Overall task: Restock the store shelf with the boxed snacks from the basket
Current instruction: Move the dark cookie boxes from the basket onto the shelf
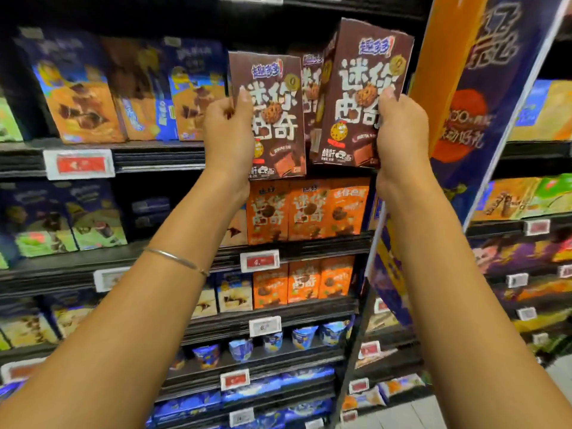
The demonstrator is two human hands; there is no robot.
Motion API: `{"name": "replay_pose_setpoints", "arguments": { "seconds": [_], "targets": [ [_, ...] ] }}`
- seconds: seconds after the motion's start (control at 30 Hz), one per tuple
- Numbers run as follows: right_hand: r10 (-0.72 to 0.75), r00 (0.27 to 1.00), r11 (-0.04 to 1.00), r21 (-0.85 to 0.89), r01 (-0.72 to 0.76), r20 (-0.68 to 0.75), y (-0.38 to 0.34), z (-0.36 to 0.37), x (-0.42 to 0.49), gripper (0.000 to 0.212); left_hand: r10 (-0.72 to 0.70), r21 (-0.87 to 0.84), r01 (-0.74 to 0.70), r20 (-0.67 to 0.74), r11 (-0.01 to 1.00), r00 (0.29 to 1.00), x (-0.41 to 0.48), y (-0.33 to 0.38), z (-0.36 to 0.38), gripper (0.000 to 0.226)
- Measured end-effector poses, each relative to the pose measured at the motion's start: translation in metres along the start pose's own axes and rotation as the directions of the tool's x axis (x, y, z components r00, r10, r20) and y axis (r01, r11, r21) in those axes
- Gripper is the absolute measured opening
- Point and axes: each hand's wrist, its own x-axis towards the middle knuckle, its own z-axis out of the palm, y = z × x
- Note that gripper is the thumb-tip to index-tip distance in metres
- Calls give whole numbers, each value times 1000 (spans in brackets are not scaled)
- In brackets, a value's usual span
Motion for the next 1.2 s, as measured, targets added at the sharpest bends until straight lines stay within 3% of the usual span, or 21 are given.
{"name": "replay_pose_setpoints", "arguments": {
  "seconds": [0.2,0.33,0.5,0.67,0.77,0.93,1.2],
  "targets": [
    [-262,963,958,-142,250,-67,14,-5,47,31,33,-54,-37,-68,998,997,14,-8,32,28],
    [-318,922,930,-261,258,-222,24,-7,69,46,61,-53,-67,-110,996,992,24,-9,45,25],
    [-404,871,896,-314,315,-279,39,3,80,48,42,-13,-44,-100,999,994,34,-15,53,38],
    [-320,864,905,-396,156,-389,50,24,93,45,97,35,-94,-83,995,992,46,-12,54,37],
    [-243,863,932,-352,82,-443,53,34,106,40,127,53,-124,-63,991,990,52,-9,55,28],
    [-94,912,971,-240,-5,-400,67,36,134,36,131,58,-129,-39,990,991,58,-14,55,33],
    [-2,931,964,-250,-96,-365,77,35,177,42,165,87,-163,-12,983,986,67,-18,61,37]
  ]
}}
